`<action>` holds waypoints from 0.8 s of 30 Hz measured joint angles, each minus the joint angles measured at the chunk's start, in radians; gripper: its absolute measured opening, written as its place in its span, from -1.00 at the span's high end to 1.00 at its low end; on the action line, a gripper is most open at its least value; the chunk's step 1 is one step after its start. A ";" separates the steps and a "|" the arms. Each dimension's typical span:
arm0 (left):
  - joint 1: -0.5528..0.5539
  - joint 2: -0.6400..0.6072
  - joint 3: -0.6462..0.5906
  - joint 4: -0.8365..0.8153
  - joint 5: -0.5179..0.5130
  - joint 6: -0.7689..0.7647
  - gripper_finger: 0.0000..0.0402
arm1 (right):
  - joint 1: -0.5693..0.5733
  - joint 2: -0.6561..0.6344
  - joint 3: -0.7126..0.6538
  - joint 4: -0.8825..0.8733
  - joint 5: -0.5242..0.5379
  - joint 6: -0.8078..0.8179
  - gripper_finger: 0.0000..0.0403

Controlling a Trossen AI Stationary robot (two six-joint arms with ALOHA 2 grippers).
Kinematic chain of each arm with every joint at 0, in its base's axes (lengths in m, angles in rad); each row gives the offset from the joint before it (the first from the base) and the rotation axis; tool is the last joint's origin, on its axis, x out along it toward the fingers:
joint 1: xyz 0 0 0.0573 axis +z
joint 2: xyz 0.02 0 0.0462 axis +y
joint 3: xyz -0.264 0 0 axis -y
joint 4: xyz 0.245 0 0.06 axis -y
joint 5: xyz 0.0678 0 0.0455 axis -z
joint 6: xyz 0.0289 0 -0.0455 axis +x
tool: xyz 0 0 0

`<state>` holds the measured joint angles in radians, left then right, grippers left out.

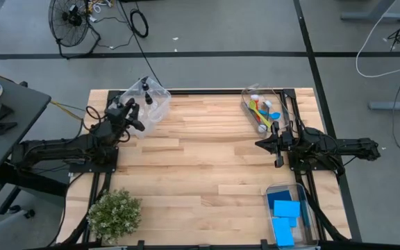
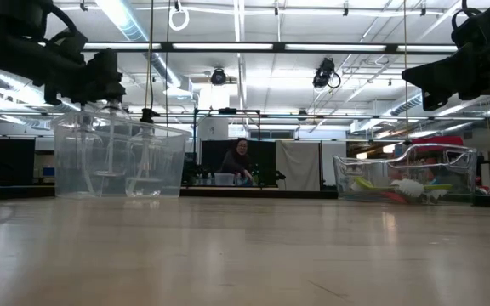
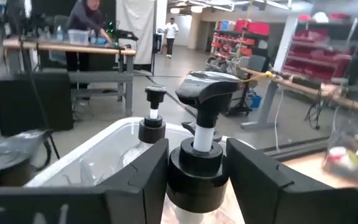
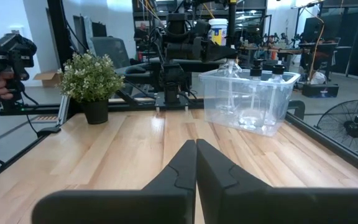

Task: Pick & Place Kitchen Sink Supplies
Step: Return to Home Position

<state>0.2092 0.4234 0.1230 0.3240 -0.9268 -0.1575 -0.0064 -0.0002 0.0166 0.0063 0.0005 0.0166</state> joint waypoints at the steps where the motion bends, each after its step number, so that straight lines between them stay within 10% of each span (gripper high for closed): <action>1: 0.000 0.000 0.000 0.000 0.003 0.028 0.18 | 0.000 0.000 0.000 0.000 0.000 0.000 0.94; 16: 0.000 0.000 0.000 0.024 0.039 0.118 -0.61 | 0.000 0.000 0.000 0.000 0.000 0.000 0.94; 24: -0.005 0.002 0.051 0.040 0.027 0.150 -0.70 | 0.000 0.000 0.000 0.000 0.000 0.000 0.94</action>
<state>0.2040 0.4252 0.1744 0.3637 -0.8995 -0.0072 -0.0063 -0.0002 0.0166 0.0063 0.0005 0.0166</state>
